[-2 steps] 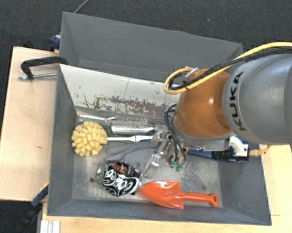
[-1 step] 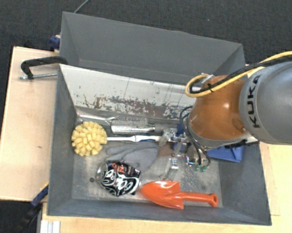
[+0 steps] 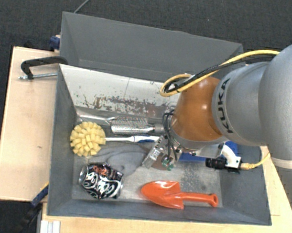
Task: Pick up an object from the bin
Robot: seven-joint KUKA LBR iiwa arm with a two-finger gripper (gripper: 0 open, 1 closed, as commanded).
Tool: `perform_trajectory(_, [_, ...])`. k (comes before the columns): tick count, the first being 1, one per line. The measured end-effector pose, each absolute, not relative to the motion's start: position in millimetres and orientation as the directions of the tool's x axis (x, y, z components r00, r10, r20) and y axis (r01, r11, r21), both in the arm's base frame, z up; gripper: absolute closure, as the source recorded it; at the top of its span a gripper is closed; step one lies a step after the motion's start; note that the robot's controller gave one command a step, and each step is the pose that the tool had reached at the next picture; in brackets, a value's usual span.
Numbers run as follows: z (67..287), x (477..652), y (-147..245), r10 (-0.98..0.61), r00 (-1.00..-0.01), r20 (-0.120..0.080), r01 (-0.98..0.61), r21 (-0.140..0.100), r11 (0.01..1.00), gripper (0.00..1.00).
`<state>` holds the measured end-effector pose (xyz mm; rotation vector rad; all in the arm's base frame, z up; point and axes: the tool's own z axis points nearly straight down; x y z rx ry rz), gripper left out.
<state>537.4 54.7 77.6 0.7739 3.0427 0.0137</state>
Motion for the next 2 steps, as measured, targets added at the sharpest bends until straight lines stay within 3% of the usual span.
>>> perform_trajectory(1, [77.6,537.4,53.4,0.478,-0.878,0.001,0.478,0.009,0.878,1.00])
perform_trajectory(2, [122.9,527.2,34.0,0.471,-0.882,0.004,0.471,0.008,0.882,1.00])
